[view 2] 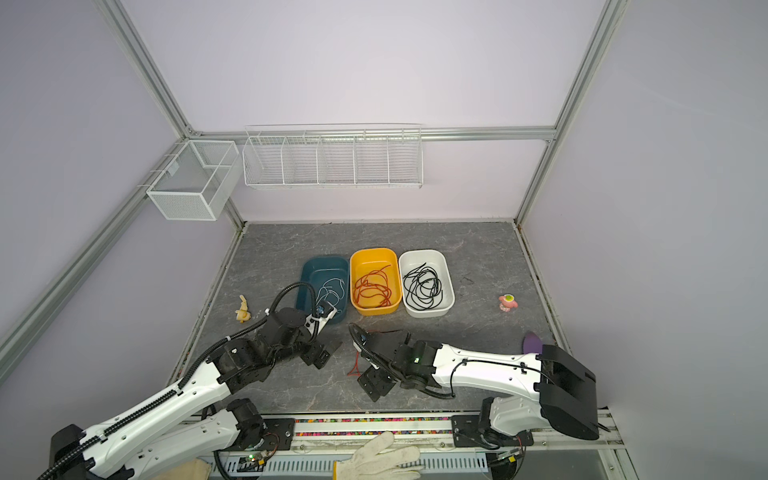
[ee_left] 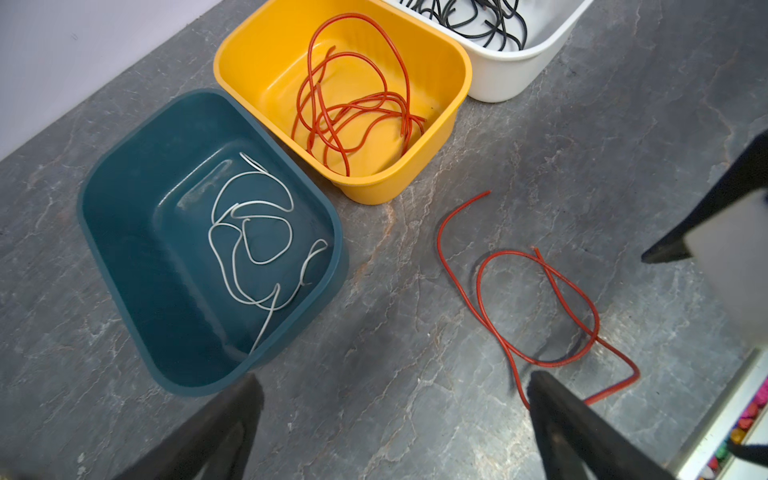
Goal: Untangle the cables
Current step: 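Lower the right gripper onto the short red cable and close it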
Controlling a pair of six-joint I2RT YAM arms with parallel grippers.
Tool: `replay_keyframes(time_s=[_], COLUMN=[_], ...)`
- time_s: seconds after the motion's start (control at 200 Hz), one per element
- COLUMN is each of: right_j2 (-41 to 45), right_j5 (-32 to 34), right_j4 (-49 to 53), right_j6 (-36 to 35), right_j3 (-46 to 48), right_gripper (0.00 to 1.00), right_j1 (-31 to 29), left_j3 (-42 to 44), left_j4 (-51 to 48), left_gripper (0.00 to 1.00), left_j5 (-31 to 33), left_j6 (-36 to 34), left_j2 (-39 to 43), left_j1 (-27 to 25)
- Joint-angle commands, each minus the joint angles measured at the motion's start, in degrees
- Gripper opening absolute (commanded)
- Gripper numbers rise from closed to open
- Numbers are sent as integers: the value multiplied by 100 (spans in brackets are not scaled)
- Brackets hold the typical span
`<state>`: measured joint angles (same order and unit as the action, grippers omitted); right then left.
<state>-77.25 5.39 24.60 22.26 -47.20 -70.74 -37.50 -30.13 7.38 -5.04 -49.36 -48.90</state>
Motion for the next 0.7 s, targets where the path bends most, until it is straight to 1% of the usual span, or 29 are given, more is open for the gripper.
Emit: replay_keyframes(time_s=[0.0, 0.19, 0.34, 0.405, 0.475, 0.57, 0.695], right_j2=[-120, -367, -515, -597, -684, -790, -870], right_j5=[138, 50, 46, -14, -38, -30, 32], right_j4=[-138, -201, -274, -313, -342, -386, -425], right_j6=[-124, -213, -247, -274, -301, -307, -314], right_j3=[-123, -168, -195, -193, -217, -244, -271], right_gripper=[91, 96, 100, 93, 81, 69, 60], right_j1=[-54, -96, -142, -156, -177, -197, -204], left_j3=[97, 137, 137, 146, 146, 142, 137], left_j4=[68, 51, 37, 35, 34, 27, 25], left_gripper=[99, 99, 99, 99, 99, 99, 99], left_j5=[319, 523, 562, 571, 581, 581, 606], left_j6=[-104, -181, -198, -200, -208, -212, -211], left_j2=[99, 142, 125, 134, 126, 90, 90], left_j1=[-81, -207, -259, -265, -269, -274, -285])
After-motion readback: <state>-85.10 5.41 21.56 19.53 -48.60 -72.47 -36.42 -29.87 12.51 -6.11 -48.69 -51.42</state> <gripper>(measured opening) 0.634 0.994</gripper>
